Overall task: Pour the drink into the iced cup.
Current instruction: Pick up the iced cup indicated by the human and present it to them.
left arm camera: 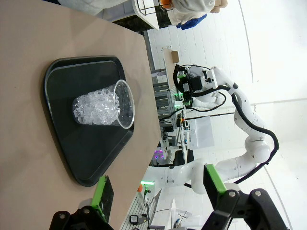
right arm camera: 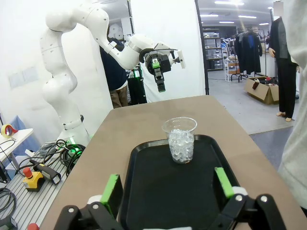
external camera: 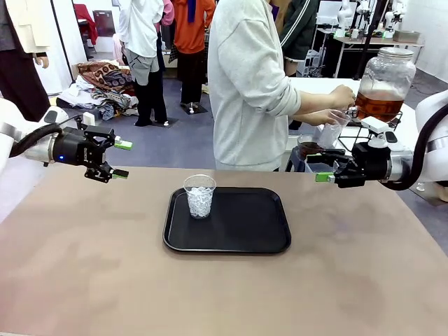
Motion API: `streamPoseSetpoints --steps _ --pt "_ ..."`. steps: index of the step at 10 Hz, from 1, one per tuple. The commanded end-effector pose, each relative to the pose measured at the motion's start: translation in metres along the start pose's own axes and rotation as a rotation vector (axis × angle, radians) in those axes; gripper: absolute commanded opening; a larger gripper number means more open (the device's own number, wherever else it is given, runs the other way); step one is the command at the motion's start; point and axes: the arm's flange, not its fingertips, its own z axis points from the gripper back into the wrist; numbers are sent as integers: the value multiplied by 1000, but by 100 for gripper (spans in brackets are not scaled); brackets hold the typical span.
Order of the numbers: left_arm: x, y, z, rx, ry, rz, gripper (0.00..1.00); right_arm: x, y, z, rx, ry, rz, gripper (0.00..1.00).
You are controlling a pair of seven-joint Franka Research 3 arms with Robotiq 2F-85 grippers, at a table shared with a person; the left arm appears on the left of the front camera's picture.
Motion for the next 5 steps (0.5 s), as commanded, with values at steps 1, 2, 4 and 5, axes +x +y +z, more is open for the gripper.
streamPoseSetpoints --steps 1,2,4,5 --pt "-1 0 -1 -11 -11 -12 100 3 -1 -1 2 3 4 100" --pt "-1 0 -1 -11 -11 -12 100 3 -1 -1 2 3 4 100" --pt "-1 0 -1 -11 -11 -12 100 3 -1 -1 2 3 4 100" --pt "-1 0 -1 -11 -11 -12 100 3 -1 -1 2 3 4 100"
